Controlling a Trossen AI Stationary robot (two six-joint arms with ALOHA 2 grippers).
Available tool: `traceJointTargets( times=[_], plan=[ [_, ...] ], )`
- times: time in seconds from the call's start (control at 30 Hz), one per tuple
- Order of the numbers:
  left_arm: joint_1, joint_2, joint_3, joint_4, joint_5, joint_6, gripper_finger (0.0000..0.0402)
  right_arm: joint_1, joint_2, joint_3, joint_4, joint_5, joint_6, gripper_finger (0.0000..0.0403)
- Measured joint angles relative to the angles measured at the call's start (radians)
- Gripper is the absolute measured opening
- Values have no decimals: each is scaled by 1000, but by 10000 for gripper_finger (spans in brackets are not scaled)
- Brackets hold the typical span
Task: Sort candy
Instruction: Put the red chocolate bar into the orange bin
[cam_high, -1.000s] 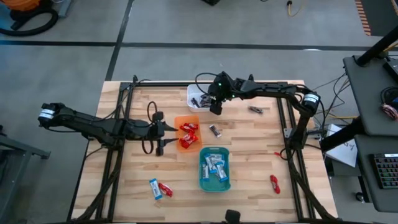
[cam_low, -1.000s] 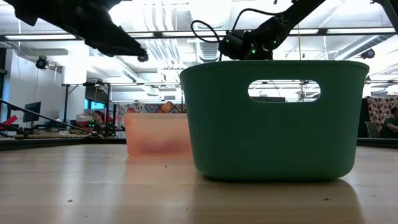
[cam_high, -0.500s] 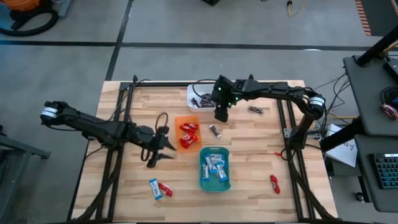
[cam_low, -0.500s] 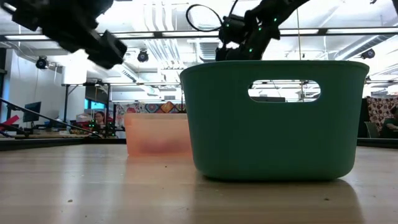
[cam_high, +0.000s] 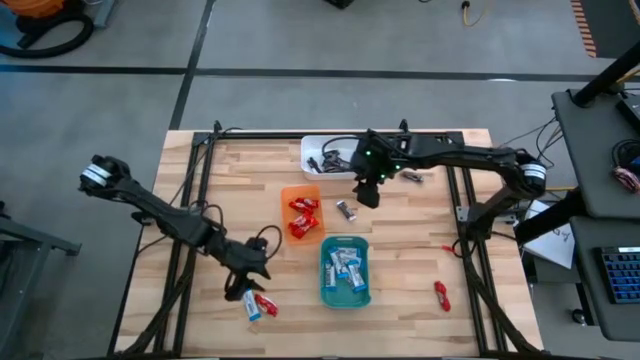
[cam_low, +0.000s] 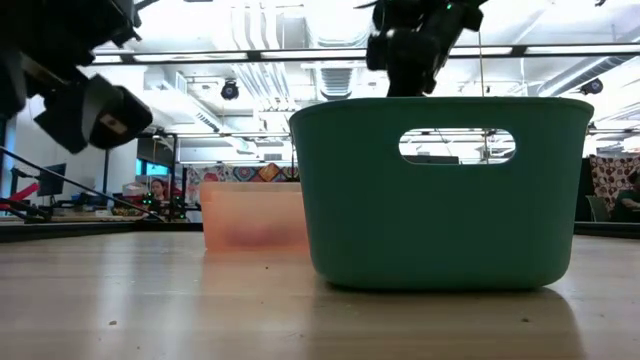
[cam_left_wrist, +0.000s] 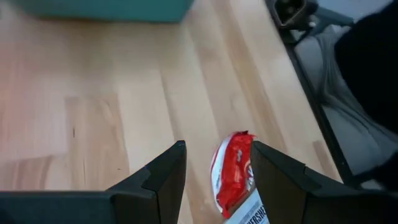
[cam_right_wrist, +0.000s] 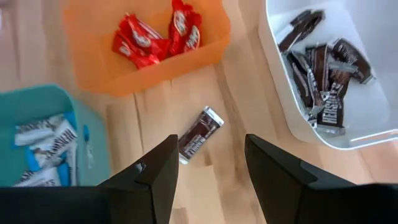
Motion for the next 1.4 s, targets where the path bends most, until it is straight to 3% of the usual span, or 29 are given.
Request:
traceJointTargets(
  times=[0.27,0.5,0.9,1.1,1.4],
  plan=[
    [-57,106,54,-15,-2,-49,175,37,-65,-2,0,8,39,176],
    [-107,216,149,-157,-8,-68,200,71,-84,-5,0,9,50,176],
    [-118,384,224,-166,15,-13,199,79,-84,-13,0,10,49,176],
    [-119,403,236,-169,26,2,171,83,-84,-16,-1,10,48,176],
    [-119,394,231,-180,45,12,86,83,-84,-16,0,10,48,176]
  ],
)
